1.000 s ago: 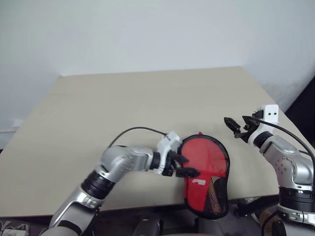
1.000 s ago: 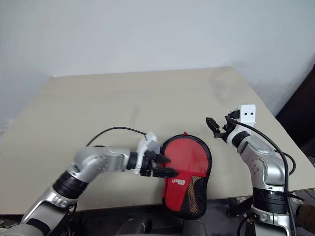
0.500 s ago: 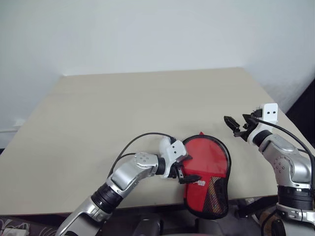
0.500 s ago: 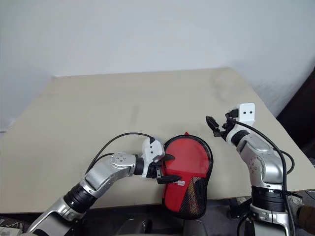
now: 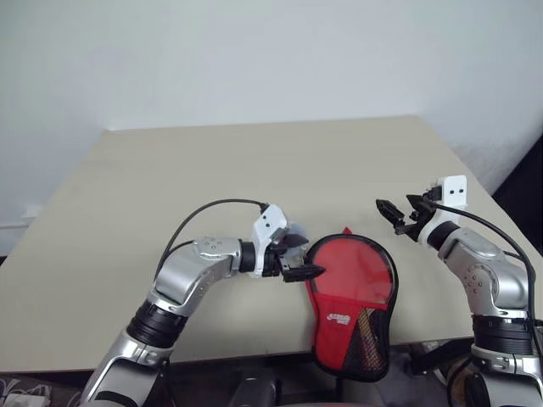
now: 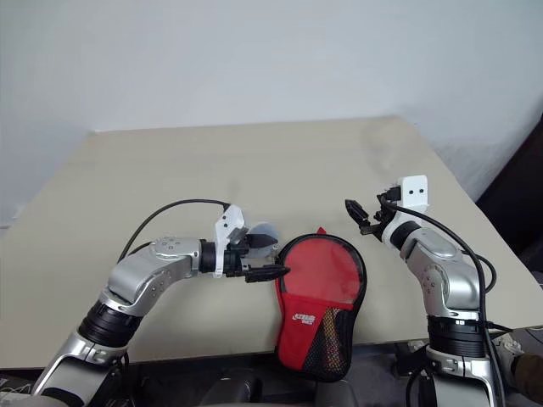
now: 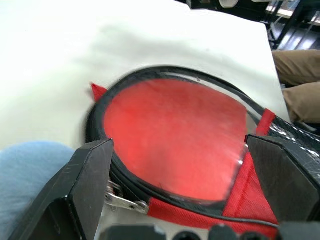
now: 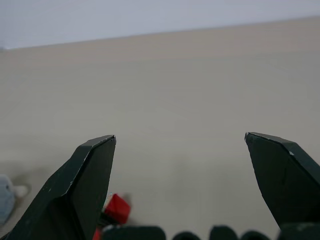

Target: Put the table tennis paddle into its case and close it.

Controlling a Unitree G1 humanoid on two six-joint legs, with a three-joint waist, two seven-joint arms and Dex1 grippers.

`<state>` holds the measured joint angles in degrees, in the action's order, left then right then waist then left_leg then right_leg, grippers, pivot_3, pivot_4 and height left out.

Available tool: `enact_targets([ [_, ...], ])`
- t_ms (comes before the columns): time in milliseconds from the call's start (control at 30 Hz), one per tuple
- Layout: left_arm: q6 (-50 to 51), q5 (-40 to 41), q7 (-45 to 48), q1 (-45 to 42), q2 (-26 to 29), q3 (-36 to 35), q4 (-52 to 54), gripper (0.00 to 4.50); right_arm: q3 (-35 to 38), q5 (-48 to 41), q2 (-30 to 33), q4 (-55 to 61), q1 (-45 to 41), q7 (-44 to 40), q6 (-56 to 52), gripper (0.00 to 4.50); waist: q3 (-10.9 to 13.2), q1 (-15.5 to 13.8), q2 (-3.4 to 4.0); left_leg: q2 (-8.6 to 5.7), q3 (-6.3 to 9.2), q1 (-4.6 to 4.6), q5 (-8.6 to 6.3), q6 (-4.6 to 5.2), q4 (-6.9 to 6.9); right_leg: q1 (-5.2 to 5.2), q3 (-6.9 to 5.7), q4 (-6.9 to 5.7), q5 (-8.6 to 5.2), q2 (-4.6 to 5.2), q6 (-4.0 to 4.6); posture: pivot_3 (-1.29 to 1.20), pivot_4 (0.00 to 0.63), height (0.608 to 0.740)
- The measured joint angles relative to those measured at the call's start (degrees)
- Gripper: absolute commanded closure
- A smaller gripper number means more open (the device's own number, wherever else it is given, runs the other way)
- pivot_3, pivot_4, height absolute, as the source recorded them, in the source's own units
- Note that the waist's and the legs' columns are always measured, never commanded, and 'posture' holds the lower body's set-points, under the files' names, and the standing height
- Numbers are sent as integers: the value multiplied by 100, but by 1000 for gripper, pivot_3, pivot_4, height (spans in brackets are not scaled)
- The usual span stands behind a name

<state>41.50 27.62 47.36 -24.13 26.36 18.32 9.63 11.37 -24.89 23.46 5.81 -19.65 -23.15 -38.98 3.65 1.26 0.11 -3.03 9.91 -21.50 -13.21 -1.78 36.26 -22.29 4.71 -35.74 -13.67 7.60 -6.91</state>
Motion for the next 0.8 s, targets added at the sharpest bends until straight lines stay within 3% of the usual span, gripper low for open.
enact_targets([
  [167,171,74,-221,28,-414,-181,-5,21,-132,-344,12,430,220,-534,-44,0,0,0,-1,0,5,0,0,0,0,0,-3,-1,0,0,0,0,0,740],
  [300,170,242,-67,-172,-328,-621,-104,21,-296,-828,200,1242,1103,-1280,-71,0,1,-3,-3,0,5,-2,0,0,3,1,-5,-1,-1,0,-1,0,0,740],
  [500,152,486,318,-957,-103,-1244,-698,21,-583,-872,238,1464,1457,-1458,-53,0,2,1,-5,2,4,2,0,0,7,1,-9,-4,-1,-1,-2,0,0,740],
  [800,-1072,-682,410,-1643,103,-1164,-2890,21,-1574,-176,177,1073,1631,-1392,141,0,1,-12,-16,1,9,-2,0,-1,12,4,-13,-1,1,-1,-3,0,0,740],
])
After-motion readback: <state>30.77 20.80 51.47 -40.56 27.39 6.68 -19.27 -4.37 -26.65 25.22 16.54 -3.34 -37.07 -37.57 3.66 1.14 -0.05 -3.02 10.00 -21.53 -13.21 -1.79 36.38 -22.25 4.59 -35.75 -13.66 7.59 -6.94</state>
